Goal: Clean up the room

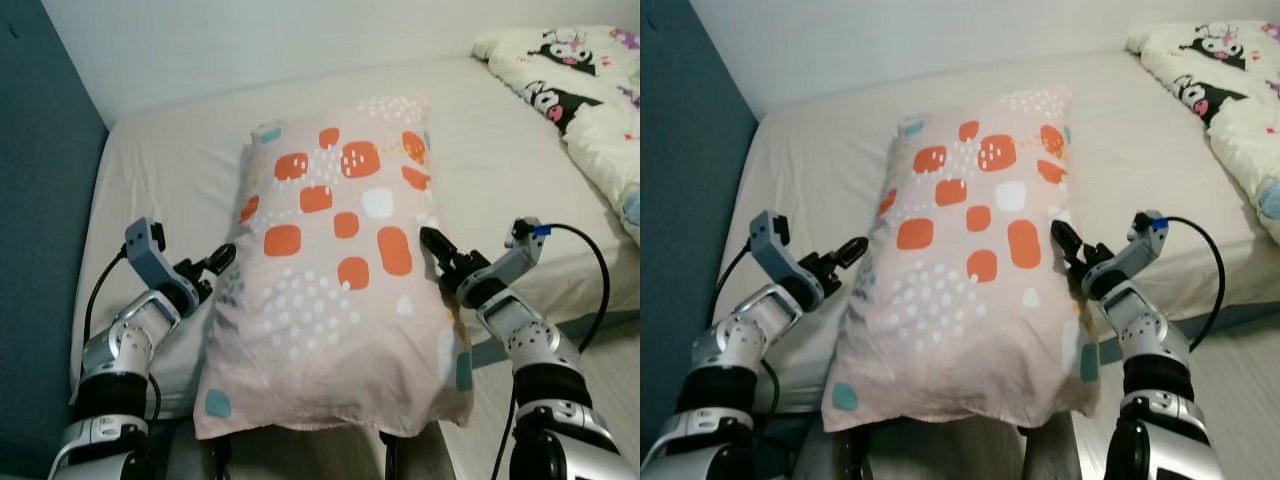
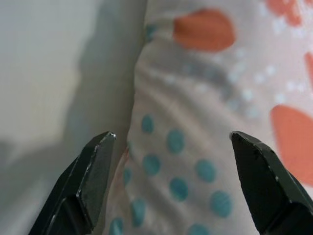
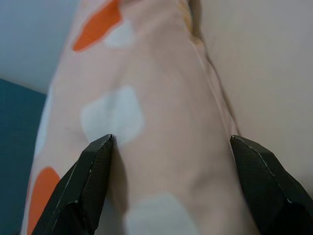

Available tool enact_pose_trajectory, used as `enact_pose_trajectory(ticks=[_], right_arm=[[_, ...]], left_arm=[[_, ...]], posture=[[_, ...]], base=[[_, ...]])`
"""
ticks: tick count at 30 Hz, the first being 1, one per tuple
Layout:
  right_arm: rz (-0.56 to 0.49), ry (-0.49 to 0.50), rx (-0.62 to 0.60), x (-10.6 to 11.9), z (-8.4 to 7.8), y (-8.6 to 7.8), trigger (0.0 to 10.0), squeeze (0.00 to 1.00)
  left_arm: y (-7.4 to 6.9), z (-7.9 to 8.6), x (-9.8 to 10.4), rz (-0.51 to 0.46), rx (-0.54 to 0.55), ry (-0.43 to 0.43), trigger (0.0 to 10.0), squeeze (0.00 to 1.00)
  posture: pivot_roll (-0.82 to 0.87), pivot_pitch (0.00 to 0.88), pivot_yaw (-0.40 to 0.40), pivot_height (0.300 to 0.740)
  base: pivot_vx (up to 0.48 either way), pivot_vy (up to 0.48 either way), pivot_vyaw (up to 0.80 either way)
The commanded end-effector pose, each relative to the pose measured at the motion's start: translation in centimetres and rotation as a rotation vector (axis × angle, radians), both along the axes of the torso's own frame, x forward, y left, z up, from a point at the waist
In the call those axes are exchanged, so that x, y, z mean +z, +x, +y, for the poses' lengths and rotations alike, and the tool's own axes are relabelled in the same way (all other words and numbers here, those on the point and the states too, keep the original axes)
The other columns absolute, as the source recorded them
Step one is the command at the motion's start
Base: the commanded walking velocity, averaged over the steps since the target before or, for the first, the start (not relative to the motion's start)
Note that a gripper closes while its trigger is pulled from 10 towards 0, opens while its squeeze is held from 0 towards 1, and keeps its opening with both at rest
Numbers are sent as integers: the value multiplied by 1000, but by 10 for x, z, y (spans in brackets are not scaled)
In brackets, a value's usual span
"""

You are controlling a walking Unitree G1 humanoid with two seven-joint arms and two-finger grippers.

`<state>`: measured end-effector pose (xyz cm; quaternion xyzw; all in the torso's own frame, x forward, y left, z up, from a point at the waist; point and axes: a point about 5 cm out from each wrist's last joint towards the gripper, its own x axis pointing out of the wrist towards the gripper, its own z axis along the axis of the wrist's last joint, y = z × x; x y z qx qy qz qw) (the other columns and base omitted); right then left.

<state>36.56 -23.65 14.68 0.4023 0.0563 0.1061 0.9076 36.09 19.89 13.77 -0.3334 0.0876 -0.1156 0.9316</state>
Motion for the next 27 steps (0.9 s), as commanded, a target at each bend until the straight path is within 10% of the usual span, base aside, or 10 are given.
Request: enact_pose_trajectory(ticks=[1,2,5,20,23,24,25,26,27], right_arm=[[37,39,42,-10,3,-2,10000,1000],[39,34,65,-11,3,-1,10000,1000],[48,16,98,-13,1,-1,10000,1000],[77,-3,179,-24,3,-4,10000,1000],[69,-4,228,-24,12,-3,10000,773],[76,-14,241,-25,15,-3,10000,439],[82,-22,250,-26,17,-3,10000,439],[87,-20,260,-27,20,-3,10000,102],[87,-20,260,-27,20,-3,10000,102]], left_arm=[[-2,-5,-13,47,-35,-41,10000,322],[0,-6,-17,58,-45,-59,10000,55],[0,-6,-24,79,-79,-123,10000,0],[0,-49,-18,-47,-318,-363,10000,0],[0,-60,-17,-60,-370,-367,10000,0],[0,-63,-17,-60,-379,-364,10000,0],[0,-64,-17,-60,-388,-361,10000,0],[-1,-66,-17,-57,-398,-375,10000,0],[-1,-66,-17,-57,-398,-375,10000,0]], posture=[[7,304,15,534],[7,304,15,534],[13,311,12,534],[18,315,13,534],[19,315,13,534],[21,312,14,534],[20,311,14,534],[20,310,15,534],[20,310,15,534]], base=[[0,0,0],[0,0,0],[0,0,0],[0,0,0],[0,0,0],[0,0,0],[0,0,0],[0,0,0],[0,0,0]])
